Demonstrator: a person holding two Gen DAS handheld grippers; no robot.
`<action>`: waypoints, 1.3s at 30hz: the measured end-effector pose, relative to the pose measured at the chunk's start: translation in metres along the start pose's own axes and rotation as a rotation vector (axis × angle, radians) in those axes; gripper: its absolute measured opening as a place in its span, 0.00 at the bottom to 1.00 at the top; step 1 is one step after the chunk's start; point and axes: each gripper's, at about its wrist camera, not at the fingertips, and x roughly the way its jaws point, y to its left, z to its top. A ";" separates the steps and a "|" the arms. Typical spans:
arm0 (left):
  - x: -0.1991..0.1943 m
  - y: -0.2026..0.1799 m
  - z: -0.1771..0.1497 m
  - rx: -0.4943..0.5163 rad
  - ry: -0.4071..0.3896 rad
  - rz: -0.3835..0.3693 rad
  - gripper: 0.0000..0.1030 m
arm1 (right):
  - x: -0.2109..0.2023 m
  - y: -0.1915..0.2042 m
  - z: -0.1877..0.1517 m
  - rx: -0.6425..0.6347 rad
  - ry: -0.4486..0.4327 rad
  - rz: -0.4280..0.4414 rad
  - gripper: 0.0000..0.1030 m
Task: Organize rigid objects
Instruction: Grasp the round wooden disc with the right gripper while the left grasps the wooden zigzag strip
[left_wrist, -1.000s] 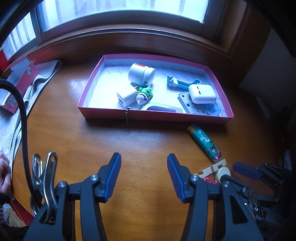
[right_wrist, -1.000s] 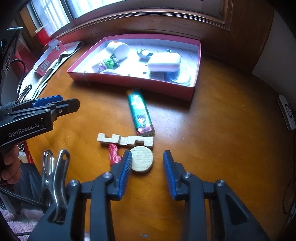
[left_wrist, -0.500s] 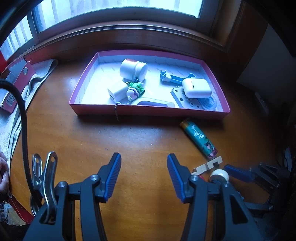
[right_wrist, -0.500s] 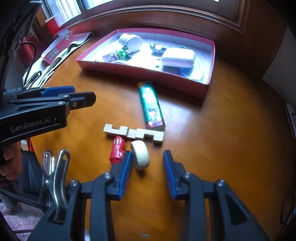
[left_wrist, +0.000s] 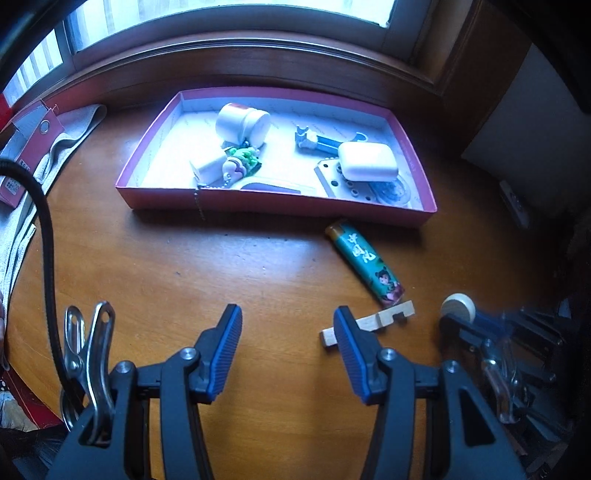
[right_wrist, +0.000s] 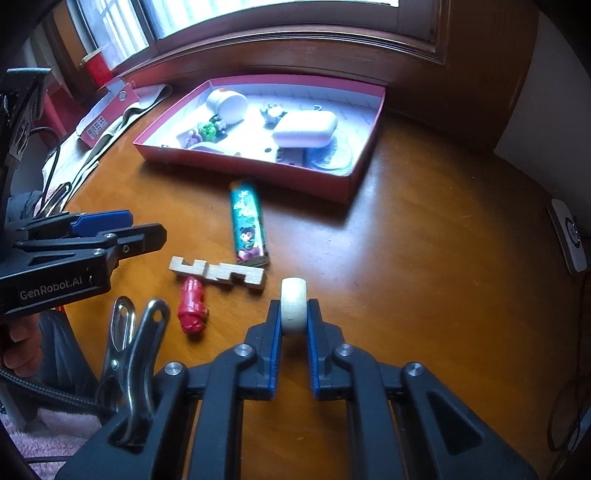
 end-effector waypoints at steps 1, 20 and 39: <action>-0.001 -0.004 0.000 0.000 0.001 -0.006 0.54 | -0.002 -0.004 -0.001 0.001 0.001 -0.003 0.13; 0.018 -0.055 -0.009 -0.105 0.028 0.029 0.87 | -0.012 -0.070 -0.016 0.022 0.031 0.017 0.13; 0.033 -0.057 -0.011 -0.169 0.026 0.067 0.88 | -0.006 -0.079 -0.016 0.013 0.032 0.072 0.13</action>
